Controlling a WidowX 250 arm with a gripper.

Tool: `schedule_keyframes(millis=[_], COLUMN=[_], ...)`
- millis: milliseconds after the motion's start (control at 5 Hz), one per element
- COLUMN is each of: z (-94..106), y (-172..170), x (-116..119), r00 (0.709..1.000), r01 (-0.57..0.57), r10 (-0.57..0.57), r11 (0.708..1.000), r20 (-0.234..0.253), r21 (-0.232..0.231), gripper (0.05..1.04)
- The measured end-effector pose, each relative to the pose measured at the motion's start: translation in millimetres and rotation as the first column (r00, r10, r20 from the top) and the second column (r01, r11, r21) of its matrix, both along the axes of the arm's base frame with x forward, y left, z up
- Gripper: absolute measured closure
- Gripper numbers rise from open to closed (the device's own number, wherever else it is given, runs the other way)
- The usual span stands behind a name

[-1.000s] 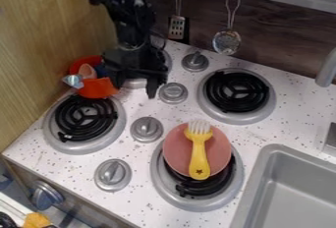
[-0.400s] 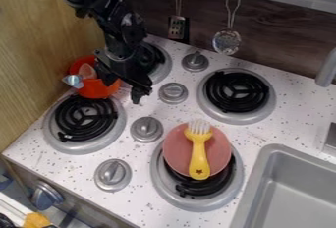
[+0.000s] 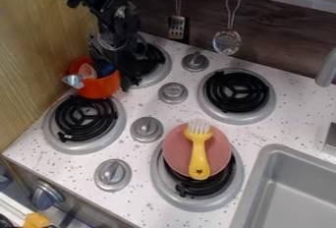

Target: Take the orange pot and put yit on the upper left stove

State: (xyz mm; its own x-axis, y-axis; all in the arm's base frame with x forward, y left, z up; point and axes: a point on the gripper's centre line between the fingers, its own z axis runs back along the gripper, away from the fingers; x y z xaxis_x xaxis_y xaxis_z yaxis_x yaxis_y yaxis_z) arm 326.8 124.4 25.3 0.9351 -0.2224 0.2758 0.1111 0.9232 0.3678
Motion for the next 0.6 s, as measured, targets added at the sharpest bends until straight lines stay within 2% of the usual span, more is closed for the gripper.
schedule_keyframes(millis=[200,600], z=[3.4,-11.2], y=[12,12], x=[4,6], r00=[1.0,0.999], r01=[0.002,-0.012], r10=[-0.002,0.009], r11=[1.0,0.997], r20=[0.019,-0.031], r21=[-0.007,-0.082], gripper=[0.084,0.084])
